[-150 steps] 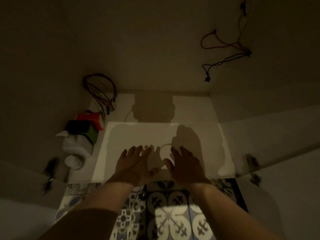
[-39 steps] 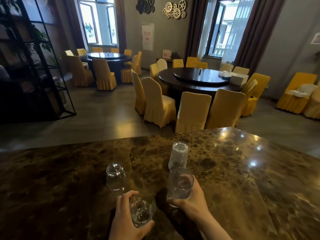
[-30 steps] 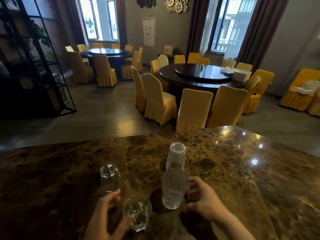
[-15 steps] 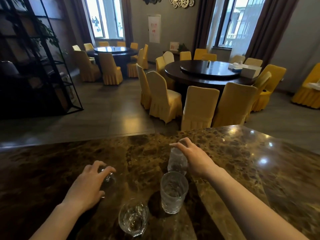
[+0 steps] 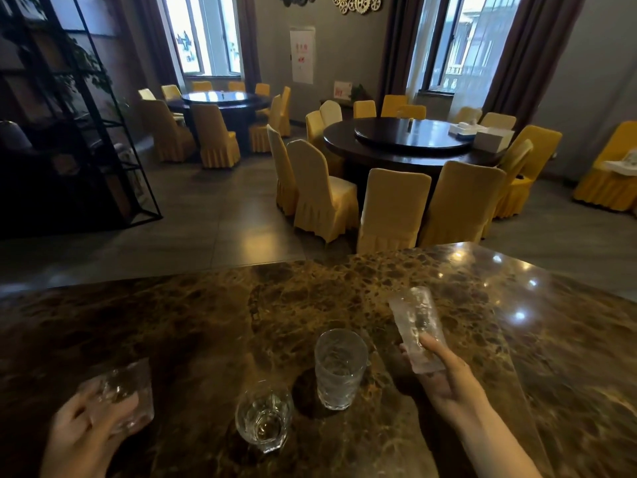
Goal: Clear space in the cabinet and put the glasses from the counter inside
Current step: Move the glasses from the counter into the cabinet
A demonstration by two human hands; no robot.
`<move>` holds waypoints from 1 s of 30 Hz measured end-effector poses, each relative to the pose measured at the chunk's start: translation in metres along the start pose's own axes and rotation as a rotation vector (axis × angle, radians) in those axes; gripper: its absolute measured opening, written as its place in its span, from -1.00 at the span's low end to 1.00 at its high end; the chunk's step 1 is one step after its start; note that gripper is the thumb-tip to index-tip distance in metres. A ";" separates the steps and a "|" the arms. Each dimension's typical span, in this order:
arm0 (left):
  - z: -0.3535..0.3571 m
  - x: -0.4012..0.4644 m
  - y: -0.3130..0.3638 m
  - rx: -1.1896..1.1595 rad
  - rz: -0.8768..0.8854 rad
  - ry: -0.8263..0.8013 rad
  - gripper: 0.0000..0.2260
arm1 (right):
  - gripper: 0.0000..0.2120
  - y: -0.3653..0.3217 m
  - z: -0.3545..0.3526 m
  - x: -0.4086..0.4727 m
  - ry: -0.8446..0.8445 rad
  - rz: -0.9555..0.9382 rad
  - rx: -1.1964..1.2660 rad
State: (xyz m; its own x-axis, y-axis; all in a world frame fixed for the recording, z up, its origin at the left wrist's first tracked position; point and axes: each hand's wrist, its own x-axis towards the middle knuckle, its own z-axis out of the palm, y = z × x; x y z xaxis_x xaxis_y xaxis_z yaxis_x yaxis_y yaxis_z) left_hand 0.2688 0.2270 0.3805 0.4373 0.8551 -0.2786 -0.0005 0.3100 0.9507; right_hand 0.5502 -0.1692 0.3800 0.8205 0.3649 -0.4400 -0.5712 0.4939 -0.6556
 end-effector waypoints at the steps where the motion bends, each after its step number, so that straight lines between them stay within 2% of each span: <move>1: 0.003 -0.017 -0.004 0.008 0.023 -0.045 -0.54 | -0.37 0.005 -0.003 -0.005 -0.007 0.028 0.086; 4: 0.010 -0.052 -0.017 0.143 0.122 -0.071 -0.49 | -0.47 0.015 -0.009 -0.014 -0.036 0.005 0.090; 8: 0.015 -0.074 -0.033 0.380 0.241 -0.088 -0.29 | -0.56 0.013 -0.007 -0.019 -0.054 -0.206 -0.233; 10: 0.015 -0.075 -0.039 0.425 0.258 -0.134 -0.24 | -0.45 0.011 -0.006 -0.018 0.000 -0.324 -0.489; 12: 0.014 -0.073 -0.045 0.483 0.310 -0.162 -0.22 | -0.29 0.013 -0.005 -0.016 0.122 -0.397 -0.764; 16: 0.012 -0.063 -0.056 0.561 0.372 -0.203 -0.19 | -0.25 0.026 -0.006 -0.008 0.244 -0.496 -1.020; 21: 0.012 -0.052 -0.059 0.612 0.414 -0.233 -0.16 | -0.20 0.038 -0.012 -0.005 0.301 -0.491 -1.096; 30: 0.013 -0.039 -0.063 0.682 0.458 -0.240 -0.20 | -0.28 0.037 -0.003 -0.015 0.384 -0.456 -1.119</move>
State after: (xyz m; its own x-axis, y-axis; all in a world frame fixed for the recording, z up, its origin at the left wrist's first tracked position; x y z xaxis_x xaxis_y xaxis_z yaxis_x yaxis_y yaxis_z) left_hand 0.2633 0.1686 0.3329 0.7049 0.6998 0.1160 0.2840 -0.4282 0.8579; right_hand 0.5163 -0.1589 0.3603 0.9979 -0.0067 -0.0644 -0.0594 -0.4889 -0.8703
